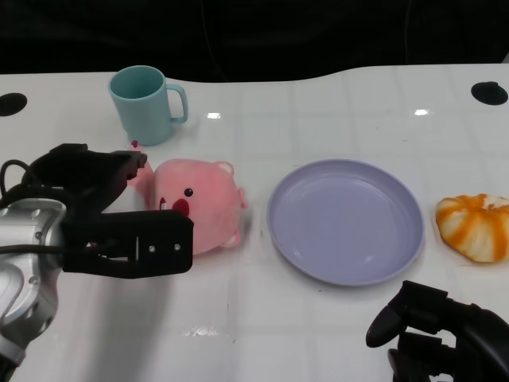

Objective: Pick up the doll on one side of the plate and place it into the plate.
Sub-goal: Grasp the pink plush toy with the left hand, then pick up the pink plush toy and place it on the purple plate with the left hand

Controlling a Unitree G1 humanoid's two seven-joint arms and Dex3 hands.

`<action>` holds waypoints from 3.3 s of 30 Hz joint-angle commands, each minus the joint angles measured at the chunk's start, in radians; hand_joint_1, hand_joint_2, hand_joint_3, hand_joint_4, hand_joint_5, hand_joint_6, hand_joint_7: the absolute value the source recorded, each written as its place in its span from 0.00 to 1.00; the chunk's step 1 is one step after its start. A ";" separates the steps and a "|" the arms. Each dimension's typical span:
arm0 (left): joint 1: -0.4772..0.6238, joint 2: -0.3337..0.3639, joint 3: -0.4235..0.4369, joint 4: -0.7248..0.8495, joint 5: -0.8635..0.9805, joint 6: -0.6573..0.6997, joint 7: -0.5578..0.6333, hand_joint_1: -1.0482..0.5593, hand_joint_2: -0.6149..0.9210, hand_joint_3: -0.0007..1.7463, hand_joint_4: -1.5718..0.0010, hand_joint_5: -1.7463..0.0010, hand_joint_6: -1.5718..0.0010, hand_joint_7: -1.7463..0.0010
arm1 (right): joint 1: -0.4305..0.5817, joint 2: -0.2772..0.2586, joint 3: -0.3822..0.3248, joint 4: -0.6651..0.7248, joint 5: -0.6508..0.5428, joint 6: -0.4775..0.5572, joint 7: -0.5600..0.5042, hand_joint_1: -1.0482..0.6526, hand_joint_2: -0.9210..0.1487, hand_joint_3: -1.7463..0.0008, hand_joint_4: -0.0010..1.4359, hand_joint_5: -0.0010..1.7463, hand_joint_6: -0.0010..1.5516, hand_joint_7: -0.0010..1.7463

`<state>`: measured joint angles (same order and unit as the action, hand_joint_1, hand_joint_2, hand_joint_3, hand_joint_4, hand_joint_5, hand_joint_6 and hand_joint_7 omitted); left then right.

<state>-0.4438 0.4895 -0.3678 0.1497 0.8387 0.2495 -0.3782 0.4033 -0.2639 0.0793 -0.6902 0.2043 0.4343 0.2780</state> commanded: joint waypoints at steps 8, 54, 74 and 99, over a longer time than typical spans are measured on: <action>-0.087 -0.049 -0.055 0.229 0.003 -0.035 0.073 0.27 0.97 0.00 0.95 0.84 0.85 1.00 | 0.011 -0.006 -0.002 -0.014 -0.001 -0.001 -0.002 0.57 0.25 0.39 0.45 1.00 0.32 0.82; -0.240 -0.220 -0.145 1.007 -0.109 -0.349 0.836 0.48 1.00 0.15 0.45 0.00 0.61 0.06 | 0.026 -0.009 0.001 -0.038 -0.003 0.007 0.004 0.55 0.27 0.38 0.46 1.00 0.33 0.82; -0.212 -0.140 -0.030 0.796 -0.229 -0.450 0.760 0.54 0.77 0.54 0.42 0.00 0.56 0.00 | 0.015 0.011 0.013 -0.042 0.004 0.037 -0.025 0.57 0.26 0.38 0.45 1.00 0.32 0.82; -0.203 -0.308 0.006 0.435 -0.251 -0.315 0.579 0.54 0.65 0.71 0.40 0.00 0.51 0.00 | 0.037 0.002 0.009 -0.053 0.003 0.035 -0.012 0.57 0.26 0.38 0.45 1.00 0.32 0.82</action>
<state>-0.6078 0.1825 -0.3606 0.5812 0.5827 -0.0667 0.2030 0.4329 -0.2543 0.0886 -0.7290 0.2057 0.4656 0.2686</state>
